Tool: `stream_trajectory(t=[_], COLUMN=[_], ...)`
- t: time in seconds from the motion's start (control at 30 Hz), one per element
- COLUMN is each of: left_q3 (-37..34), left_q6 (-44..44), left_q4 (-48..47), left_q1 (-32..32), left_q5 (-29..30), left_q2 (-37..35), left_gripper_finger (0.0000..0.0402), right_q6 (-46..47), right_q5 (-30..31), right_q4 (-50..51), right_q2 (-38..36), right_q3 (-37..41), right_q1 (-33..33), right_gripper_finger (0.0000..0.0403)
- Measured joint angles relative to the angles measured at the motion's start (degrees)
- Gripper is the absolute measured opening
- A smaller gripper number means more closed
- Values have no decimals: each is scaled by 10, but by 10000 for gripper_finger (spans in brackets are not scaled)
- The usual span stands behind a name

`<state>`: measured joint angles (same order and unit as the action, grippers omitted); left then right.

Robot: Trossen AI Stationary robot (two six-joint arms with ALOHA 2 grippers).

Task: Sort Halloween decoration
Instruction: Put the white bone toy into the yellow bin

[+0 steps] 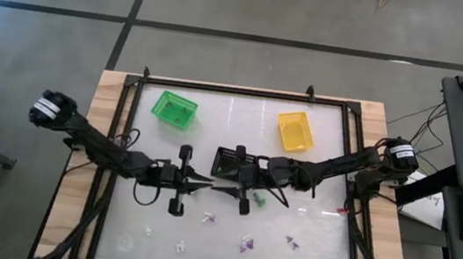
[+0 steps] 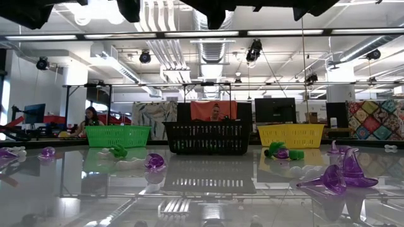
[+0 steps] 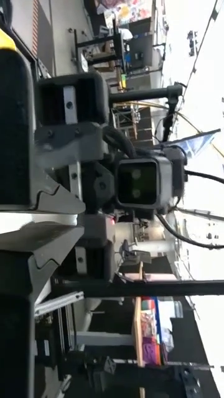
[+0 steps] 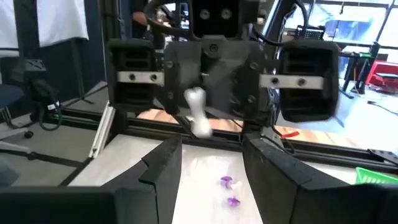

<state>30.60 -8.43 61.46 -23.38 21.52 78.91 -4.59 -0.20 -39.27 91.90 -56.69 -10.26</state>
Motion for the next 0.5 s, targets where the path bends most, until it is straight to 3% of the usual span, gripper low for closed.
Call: stream_trajectory(t=[0.3, 0.5], left_q3=[7, 7], left_q6=[0, 0], left_q4=[-1, -2], left_q1=[5, 6], left_q5=[0, 0], left_q2=[13, 11], left_gripper_finger=[0, 0], right_q6=[-7, -14], right_q5=[-3, -3], right_q4=[0, 0], right_q2=[0, 0], right_q3=[0, 0], right_q1=[0, 0], right_gripper_finger=[150, 89])
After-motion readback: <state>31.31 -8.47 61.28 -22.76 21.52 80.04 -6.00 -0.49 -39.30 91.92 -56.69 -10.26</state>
